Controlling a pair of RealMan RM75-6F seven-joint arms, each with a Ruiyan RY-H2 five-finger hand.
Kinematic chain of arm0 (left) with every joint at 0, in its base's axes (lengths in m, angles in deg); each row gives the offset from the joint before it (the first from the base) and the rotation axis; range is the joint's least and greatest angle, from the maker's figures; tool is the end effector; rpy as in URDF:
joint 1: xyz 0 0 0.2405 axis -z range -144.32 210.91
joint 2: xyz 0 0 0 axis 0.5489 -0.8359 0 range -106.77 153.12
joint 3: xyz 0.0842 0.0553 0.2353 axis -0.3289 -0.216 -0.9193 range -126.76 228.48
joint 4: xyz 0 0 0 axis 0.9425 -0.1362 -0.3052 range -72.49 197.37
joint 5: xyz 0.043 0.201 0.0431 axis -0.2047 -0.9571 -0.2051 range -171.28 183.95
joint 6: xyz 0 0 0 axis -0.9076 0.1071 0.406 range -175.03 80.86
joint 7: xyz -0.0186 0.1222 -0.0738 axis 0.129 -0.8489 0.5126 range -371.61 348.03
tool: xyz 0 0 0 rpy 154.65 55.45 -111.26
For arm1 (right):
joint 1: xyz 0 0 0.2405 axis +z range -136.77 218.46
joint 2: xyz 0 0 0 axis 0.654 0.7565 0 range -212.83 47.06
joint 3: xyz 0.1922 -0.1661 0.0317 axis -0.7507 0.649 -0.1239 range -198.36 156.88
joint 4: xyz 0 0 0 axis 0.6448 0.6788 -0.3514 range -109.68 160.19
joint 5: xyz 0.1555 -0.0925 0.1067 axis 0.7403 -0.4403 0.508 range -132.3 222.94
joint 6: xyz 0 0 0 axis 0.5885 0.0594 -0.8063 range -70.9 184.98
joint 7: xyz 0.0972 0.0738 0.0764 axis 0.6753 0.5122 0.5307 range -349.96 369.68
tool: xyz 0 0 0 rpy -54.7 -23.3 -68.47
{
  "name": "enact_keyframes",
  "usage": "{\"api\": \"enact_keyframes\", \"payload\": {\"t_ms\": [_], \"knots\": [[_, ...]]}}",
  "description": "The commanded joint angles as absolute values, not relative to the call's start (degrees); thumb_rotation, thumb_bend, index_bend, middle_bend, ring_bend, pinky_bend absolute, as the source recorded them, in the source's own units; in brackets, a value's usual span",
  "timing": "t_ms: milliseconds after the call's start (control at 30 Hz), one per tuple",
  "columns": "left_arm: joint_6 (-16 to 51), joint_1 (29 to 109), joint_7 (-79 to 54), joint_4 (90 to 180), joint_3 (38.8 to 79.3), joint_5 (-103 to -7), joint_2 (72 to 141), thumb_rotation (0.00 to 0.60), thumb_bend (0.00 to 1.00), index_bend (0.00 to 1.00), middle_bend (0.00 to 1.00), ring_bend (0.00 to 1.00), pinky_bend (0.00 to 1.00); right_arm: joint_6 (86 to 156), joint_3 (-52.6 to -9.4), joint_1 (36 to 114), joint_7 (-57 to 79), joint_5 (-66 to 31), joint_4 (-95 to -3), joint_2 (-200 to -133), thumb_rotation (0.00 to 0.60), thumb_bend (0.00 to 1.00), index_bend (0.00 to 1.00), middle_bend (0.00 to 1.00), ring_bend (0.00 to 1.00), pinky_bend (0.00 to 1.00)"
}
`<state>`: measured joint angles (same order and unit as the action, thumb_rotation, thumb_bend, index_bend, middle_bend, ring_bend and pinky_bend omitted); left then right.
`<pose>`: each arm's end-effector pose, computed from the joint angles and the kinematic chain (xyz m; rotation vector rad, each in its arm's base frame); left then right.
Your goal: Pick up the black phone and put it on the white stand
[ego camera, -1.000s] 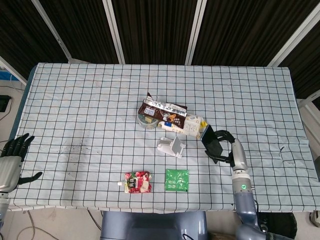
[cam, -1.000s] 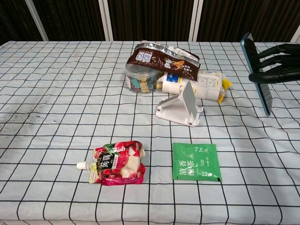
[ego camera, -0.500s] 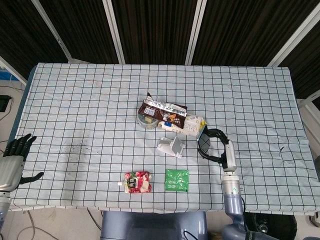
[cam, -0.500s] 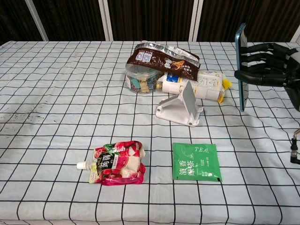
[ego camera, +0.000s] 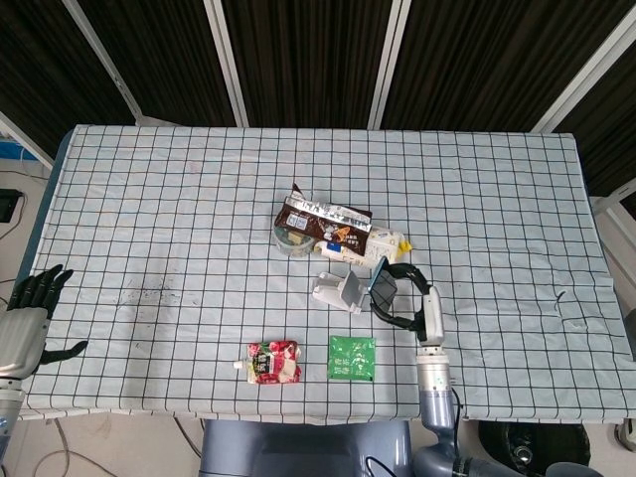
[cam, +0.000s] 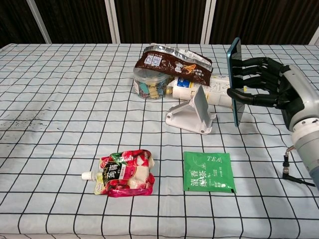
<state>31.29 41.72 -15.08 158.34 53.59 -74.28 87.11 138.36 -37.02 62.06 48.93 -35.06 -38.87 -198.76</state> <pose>-0.3052 0.1973 0.1427 -1.4183 -0.9979 -0.8381 -0.1873 -0.2768 -0.0605 0.7952 -1.6247 1.8550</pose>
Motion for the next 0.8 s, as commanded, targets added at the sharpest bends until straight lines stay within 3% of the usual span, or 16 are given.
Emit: {"api": "enact_keyframes", "payload": {"t_ms": [33,800], "knots": [[31.3,41.7,-15.1,158.4,53.7,-74.1,87.1,0.6,0.0,0.0,0.0,0.0,0.0,138.0,-37.6,63.2,50.0,-35.1,-36.5,-200.7,0.6,0.59,0.86,0.75,0.45,0.24],[30.9,41.8,-14.8,158.5,53.8,-73.2,87.0,0.6,0.0,0.0,0.0,0.0,0.0,134.3,-39.7,66.5,52.9,-33.1,-33.0,-204.7,0.6,0.64,0.86,0.75,0.45,0.24]]}}
